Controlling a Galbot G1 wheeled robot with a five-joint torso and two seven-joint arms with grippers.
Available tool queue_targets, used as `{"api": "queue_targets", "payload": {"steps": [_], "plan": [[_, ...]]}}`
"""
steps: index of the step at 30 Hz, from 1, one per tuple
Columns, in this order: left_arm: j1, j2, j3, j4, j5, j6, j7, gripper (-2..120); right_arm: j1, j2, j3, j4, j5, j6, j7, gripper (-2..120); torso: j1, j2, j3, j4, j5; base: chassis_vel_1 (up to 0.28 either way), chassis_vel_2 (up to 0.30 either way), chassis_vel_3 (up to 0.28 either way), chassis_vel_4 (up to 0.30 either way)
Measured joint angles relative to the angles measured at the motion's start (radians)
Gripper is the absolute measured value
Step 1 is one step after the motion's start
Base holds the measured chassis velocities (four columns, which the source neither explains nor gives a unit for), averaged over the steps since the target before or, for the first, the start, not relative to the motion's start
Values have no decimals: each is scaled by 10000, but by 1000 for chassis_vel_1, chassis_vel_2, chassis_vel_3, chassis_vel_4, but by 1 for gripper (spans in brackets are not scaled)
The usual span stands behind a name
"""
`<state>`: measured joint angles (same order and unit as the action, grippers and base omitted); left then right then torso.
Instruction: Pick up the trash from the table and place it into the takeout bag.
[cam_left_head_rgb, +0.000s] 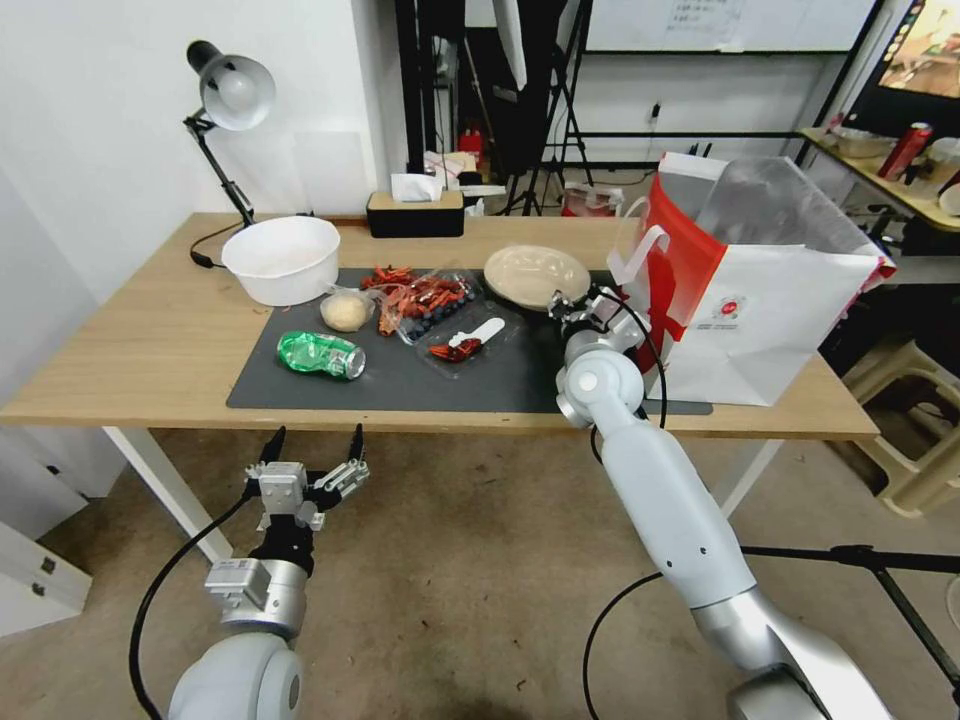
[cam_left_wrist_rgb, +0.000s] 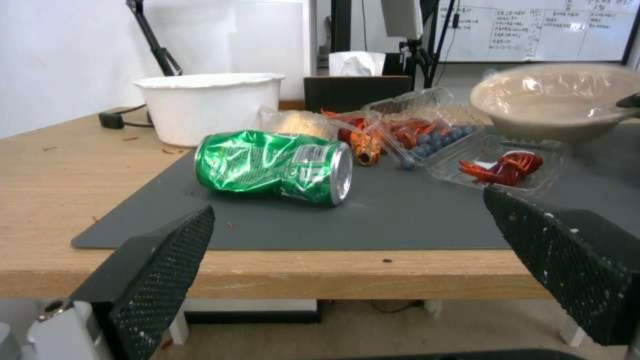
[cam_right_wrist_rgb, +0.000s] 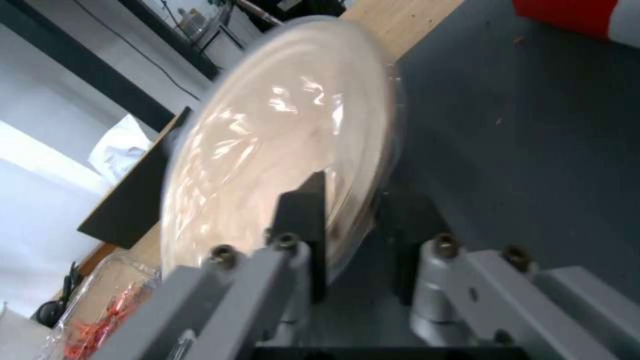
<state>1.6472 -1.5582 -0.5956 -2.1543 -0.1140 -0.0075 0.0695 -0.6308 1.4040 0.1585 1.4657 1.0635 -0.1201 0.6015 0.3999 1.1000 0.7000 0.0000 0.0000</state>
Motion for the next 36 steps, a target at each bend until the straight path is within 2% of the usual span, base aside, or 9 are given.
{"api": "queue_targets", "payload": {"steps": [5, 14, 24, 26, 28, 32, 35, 36], "plan": [[-1, 21, 4, 0, -1, -17, 9, 100, -45, -62, 35, 114, -21, 28, -50, 1, 0, 0, 0, 0, 0, 0, 0, 0, 0], [0, 45, 4, 15, -1, -72, 12, 100, -81, -223, 76, 370, -68, 705, -727, 1, 0, 0, 0, 0, 0, 0, 0, 0, 0], [25, 21, 18, 10, 6, -101, 15, 100, -394, -726, -201, 1429, 194, 1172, -2848, 1, -1, 0, 0, 1, -1, 0, 0, 0, 0], [29, 19, 18, 8, 7, -106, 16, 100, -410, -741, -226, 1458, 172, 1195, -2957, 1, 0, 0, 0, 0, 0, 0, 0, 0, 0], [60, 12, 1, -18, 8, -125, 16, 100, -497, -820, -355, 1676, -101, 1401, -3581, 1, 0, 0, 0, 0, 1, 0, 0, 0, 0], [81, 9, -17, -25, 8, -144, 16, 100, -509, -859, -347, 1877, -579, 1627, -3888, 1, 0, 0, 0, 2, 0, 0, 0, 0, 0], [118, 0, -44, -64, 12, -151, 11, 100, -398, -1127, 71, 2406, -2307, 1756, -4206, 1, 0, 0, 0, 2, 0, 0, 0, 0, 0], [118, 0, -44, -64, 12, -151, 11, 100, -398, -1127, 71, 2406, -2307, 1756, -4206, 1, 0, 0, 0, 2, 0, 0, 0, 0, 0]]}}
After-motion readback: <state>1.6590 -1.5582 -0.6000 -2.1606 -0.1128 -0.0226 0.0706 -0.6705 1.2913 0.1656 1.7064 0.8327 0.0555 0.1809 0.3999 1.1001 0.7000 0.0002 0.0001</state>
